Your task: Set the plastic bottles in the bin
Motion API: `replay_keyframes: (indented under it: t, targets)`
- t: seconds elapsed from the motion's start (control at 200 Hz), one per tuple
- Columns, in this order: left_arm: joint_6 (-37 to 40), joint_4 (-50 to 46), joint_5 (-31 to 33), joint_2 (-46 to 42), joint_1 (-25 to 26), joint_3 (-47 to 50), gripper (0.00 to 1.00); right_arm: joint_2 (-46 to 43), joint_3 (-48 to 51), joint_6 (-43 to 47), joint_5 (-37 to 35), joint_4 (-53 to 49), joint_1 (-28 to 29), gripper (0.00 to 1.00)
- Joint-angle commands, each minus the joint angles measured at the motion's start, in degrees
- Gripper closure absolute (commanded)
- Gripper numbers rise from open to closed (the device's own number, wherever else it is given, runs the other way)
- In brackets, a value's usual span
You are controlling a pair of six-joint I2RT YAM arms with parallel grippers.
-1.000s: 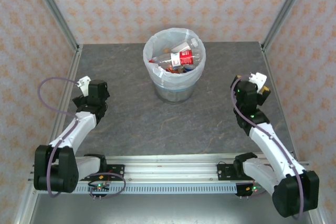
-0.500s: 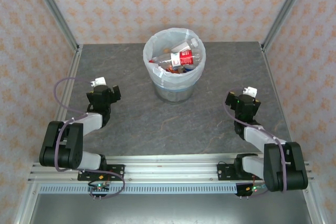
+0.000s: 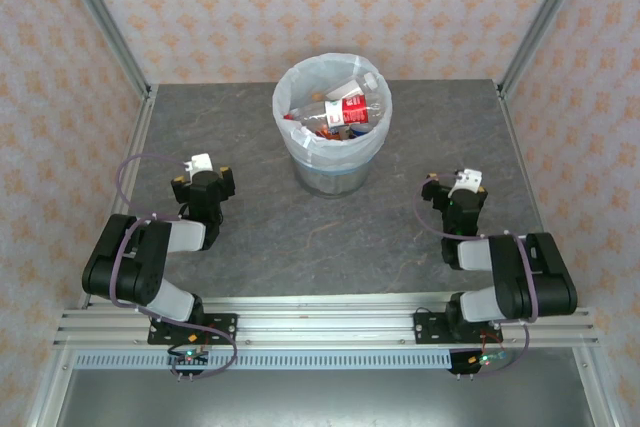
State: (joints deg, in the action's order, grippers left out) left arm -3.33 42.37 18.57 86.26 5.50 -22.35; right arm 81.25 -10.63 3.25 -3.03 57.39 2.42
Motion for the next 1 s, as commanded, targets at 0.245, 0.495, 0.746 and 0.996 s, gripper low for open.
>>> replay_keyframes:
  t: [0.245,0.495,0.746,0.996]
  targets:
    - [0.47,2.37,2.54,-0.75,-0.39,-0.8,0.0,6.35,-11.72,-3.01,-10.55,-8.99,0.77,0.01]
    - [0.7,2.5,2.25,-0.74,-0.38,-0.77,0.0,6.37,-11.78,-3.25,-10.21,-9.44,0.6,0.01]
    - [0.71,2.47,2.18,-0.74,-0.38,-0.77,0.0,6.5,-12.62,-1.34,-5.62,-10.6,0.57,0.01]
    - [0.7,2.45,2.18,-0.75,-0.37,-0.77,0.0,5.99,-12.2,1.26,11.44,-10.42,-2.58,0.01]
